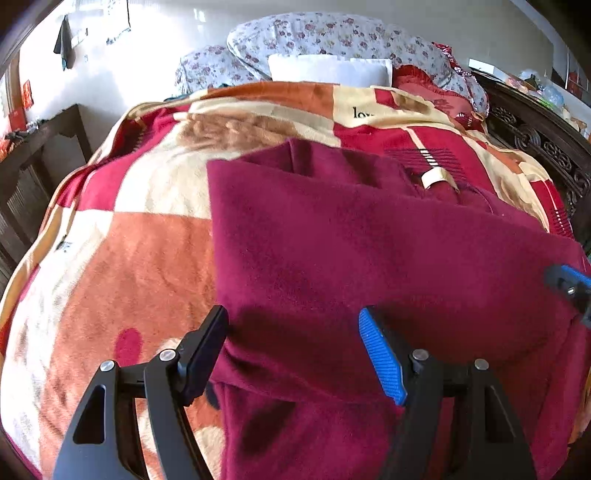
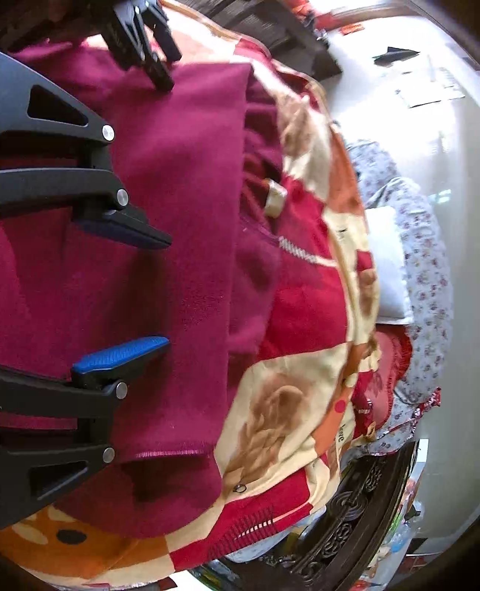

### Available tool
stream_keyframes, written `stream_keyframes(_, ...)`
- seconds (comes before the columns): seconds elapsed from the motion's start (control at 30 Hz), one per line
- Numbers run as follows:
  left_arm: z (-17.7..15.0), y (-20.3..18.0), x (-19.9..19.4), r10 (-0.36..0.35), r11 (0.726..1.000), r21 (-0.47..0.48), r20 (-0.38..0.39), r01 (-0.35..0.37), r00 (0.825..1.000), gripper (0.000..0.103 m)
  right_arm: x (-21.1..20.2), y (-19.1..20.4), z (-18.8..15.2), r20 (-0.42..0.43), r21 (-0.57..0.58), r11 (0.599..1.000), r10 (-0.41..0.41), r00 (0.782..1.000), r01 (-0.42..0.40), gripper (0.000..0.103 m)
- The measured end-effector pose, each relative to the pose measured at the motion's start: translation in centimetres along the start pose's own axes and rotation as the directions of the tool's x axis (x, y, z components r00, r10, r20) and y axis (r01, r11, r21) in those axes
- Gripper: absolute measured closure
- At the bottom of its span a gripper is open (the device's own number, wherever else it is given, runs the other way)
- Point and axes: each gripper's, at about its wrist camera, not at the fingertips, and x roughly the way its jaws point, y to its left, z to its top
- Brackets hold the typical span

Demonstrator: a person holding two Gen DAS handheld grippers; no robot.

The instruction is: Fold small clothes

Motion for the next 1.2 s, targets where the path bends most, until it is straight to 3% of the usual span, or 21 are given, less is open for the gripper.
stream_keyframes(0.27, -0.1, 0.2, 0.6, -0.016, 1.0, -0.019, 0.007, 0.016, 1.0, 0.026, 0.1, 0.9, 0.4, 0.003, -0.034, 0.999, -0.039, 0.999, 0.039, 0.043)
stream_keyframes(0.57, -0.3, -0.1, -1.3, -0.012, 1.0, -0.011, 0.028, 0.013, 1.0, 0.026, -3.9, 2.5, -0.7, 0.064, -0.054, 0.998, -0.041, 0.997, 0.044, 0.043)
stream_keyframes(0.7, -0.6, -0.9, -2.9, -0.02, 1.0, 0.008, 0.043, 0.02, 0.999, 0.026, -6.0, 3.0, -1.5, 0.104, -0.06, 0.995, -0.067, 0.992, 0.074, 0.042)
stream_keyframes(0.83, -1.2, -1.7, -4.6, -0.043, 0.999, 0.019, 0.054, 0.042, 0.998, 0.026, -7.9, 2.9, -2.4, 0.132, -0.073, 0.989, -0.119, 0.984, 0.129, 0.034)
stream_keyframes(1.2, -2.9, -4.2, -6.4, -0.092, 0.995, 0.039, 0.034, 0.091, 0.995, 0.026, -12.0, 1.5, -4.0, 0.189, -0.068, 0.975, -0.194, 0.963, 0.21, 0.034)
